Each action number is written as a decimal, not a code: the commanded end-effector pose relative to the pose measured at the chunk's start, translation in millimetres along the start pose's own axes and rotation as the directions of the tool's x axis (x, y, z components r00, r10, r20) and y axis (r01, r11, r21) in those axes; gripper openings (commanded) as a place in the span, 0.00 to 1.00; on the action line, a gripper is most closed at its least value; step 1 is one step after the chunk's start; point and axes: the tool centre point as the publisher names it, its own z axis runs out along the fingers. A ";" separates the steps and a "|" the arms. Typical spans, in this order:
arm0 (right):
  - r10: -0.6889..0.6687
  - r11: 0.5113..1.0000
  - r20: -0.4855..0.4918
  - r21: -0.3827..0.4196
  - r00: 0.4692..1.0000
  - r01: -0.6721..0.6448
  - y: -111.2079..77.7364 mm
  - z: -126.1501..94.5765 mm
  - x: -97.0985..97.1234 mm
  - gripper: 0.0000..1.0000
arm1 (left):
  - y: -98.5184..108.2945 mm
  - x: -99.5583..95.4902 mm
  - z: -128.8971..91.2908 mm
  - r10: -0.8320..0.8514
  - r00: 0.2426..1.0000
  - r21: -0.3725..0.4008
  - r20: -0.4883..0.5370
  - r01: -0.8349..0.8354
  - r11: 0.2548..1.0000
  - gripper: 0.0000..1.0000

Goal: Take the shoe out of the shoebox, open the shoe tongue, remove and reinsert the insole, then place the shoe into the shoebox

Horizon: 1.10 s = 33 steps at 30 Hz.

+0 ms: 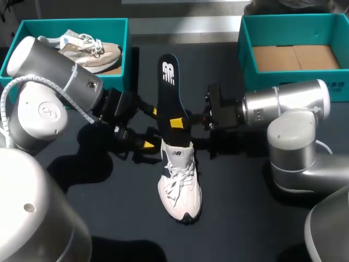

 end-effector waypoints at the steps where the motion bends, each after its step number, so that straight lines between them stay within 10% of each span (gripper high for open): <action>1: 0.016 1.000 -0.005 0.009 1.000 -0.016 -9.5 3.0 -3.3 0.00 | -0.2 -0.6 -0.4 0.000 1.000 -0.009 0.004 0.000 1.000 1.00; 23: 0.116 0.993 -0.050 0.034 0.992 -0.115 -44.9 -1.1 5.3 0.00 | 4.1 -1.5 -2.7 -0.021 1.000 -0.006 0.016 0.021 1.000 1.00; 26: 0.103 0.994 -0.047 0.037 0.994 -0.101 -39.0 -1.0 4.3 0.42 | 4.1 -1.5 -2.7 -0.021 1.000 -0.006 0.016 0.021 1.000 1.00; 33: 0.059 0.998 -0.037 0.039 0.998 -0.057 -24.4 -1.2 -0.4 0.40 | 4.1 -1.5 -2.7 -0.021 1.000 -0.006 0.016 0.021 1.000 1.00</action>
